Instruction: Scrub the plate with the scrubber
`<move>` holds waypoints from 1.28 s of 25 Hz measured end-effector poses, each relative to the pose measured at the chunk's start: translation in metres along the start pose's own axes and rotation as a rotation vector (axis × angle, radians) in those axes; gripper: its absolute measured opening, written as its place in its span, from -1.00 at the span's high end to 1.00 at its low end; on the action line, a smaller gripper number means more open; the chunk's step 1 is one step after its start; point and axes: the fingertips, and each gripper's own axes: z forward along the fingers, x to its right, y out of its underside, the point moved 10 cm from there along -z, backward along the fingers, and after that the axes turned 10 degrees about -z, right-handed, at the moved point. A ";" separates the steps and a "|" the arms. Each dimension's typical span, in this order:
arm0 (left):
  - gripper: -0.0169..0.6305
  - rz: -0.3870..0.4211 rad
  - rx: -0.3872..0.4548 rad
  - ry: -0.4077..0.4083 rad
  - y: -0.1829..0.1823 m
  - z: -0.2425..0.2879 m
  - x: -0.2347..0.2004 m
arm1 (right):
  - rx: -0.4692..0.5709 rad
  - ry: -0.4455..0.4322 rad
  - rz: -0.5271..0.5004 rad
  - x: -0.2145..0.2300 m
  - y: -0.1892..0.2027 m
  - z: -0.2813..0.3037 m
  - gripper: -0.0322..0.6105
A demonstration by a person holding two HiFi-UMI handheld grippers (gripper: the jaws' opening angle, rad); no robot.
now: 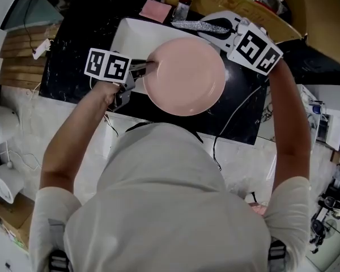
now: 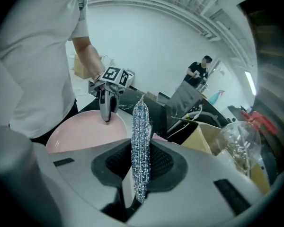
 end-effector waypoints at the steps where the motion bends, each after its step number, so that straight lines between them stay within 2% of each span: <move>1: 0.87 0.010 -0.011 0.003 -0.001 0.001 0.001 | 0.003 -0.038 -0.007 0.002 -0.002 0.006 0.66; 9: 0.87 0.106 -0.118 0.016 -0.010 0.010 0.010 | -0.047 -0.301 -0.072 0.002 -0.018 0.040 0.66; 13: 0.87 0.145 -0.138 0.003 -0.013 0.011 0.011 | -0.081 -0.374 -0.058 -0.003 -0.016 0.046 0.66; 19: 0.89 0.136 -0.130 -0.020 -0.014 0.010 0.004 | -0.080 -0.342 -0.001 -0.008 -0.004 0.041 0.66; 32: 0.89 0.077 -0.081 -0.068 -0.017 0.004 -0.012 | -0.110 -0.180 0.113 -0.024 0.032 0.024 0.66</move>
